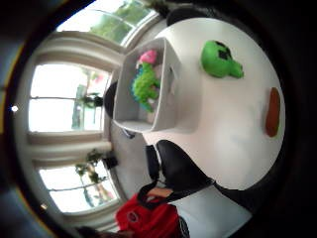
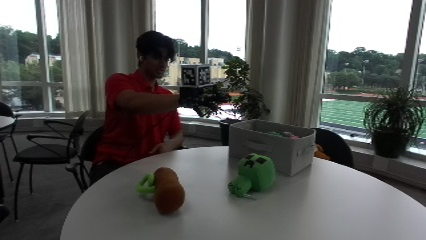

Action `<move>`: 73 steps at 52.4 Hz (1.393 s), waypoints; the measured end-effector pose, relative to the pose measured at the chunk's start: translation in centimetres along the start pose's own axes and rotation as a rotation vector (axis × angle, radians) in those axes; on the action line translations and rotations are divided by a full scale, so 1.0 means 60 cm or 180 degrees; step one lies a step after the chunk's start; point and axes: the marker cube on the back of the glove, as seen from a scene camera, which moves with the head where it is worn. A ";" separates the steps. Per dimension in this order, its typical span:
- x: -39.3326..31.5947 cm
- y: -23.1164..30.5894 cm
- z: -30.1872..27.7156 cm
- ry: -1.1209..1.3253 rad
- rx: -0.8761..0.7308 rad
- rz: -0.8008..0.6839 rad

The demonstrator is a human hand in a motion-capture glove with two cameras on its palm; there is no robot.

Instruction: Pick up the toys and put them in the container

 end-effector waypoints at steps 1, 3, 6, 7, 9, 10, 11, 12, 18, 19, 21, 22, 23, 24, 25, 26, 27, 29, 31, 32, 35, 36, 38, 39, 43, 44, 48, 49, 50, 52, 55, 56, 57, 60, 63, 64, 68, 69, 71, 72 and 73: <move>0.008 0.005 0.002 0.0008 -0.0004 0.0023; 0.025 0.014 0.007 0.0045 0.0011 0.0055; 0.058 0.027 0.016 0.0127 0.0076 0.0066; 0.069 0.030 0.020 0.0154 0.0095 0.0064; 0.088 0.038 0.028 0.0205 0.0108 0.0075; 0.096 0.043 0.033 0.0227 0.0104 0.0086; 0.103 0.047 0.039 0.0245 0.0099 0.0099; 0.110 0.052 0.045 0.0262 0.0096 0.0114; 0.143 0.074 0.086 0.0322 0.0044 0.0210; 0.148 0.077 0.092 0.0300 0.0013 0.0222; 0.155 0.083 0.106 0.0243 -0.0039 0.0239; 0.157 0.085 0.112 0.0217 -0.0055 0.0245; 0.159 0.087 0.118 0.0191 -0.0065 0.0250; 0.161 0.089 0.123 0.0166 -0.0070 0.0252; 0.162 0.091 0.129 0.0142 -0.0073 0.0254; 0.163 0.094 0.133 0.0119 -0.0076 0.0255; 0.163 0.097 0.138 0.0101 -0.0079 0.0256; 0.159 0.106 0.146 0.0075 -0.0085 0.0258; 0.155 0.114 0.153 0.0067 -0.0081 0.0264; 0.155 0.116 0.156 0.0072 -0.0073 0.0272; 0.161 0.113 0.159 0.0098 -0.0050 0.0302; 0.163 0.111 0.158 0.0101 -0.0042 0.0306; 0.165 0.110 0.157 0.0105 -0.0021 0.0303; 0.167 0.110 0.156 0.0108 -0.0009 0.0303; 0.182 0.104 0.150 0.0152 0.0044 0.0365; 0.189 0.099 0.147 0.0164 0.0054 0.0387; 0.221 0.078 0.138 0.0161 0.0037 0.0506; 0.228 0.073 0.136 0.0153 0.0029 0.0540; 0.236 0.069 0.135 0.0147 0.0024 0.0572; 0.250 0.062 0.133 0.0144 0.0015 0.0626; 0.272 0.050 0.130 0.0134 -0.0015 0.0714; 0.282 0.043 0.130 0.0130 -0.0026 0.0751; 0.293 0.036 0.129 0.0131 -0.0034 0.0789; 0.322 0.017 0.127 0.0161 -0.0049 0.0888; 0.355 -0.002 0.127 0.0209 -0.0106 0.1005; 0.366 -0.008 0.128 0.0224 -0.0127 0.1042; 0.399 -0.028 0.132 0.0250 -0.0191 0.1134; 0.404 -0.032 0.134 0.0249 -0.0216 0.1164; 0.414 -0.038 0.136 0.0248 -0.0270 0.1228; 0.418 -0.041 0.137 0.0252 -0.0290 0.1248; 0.422 -0.044 0.139 0.0260 -0.0305 0.1261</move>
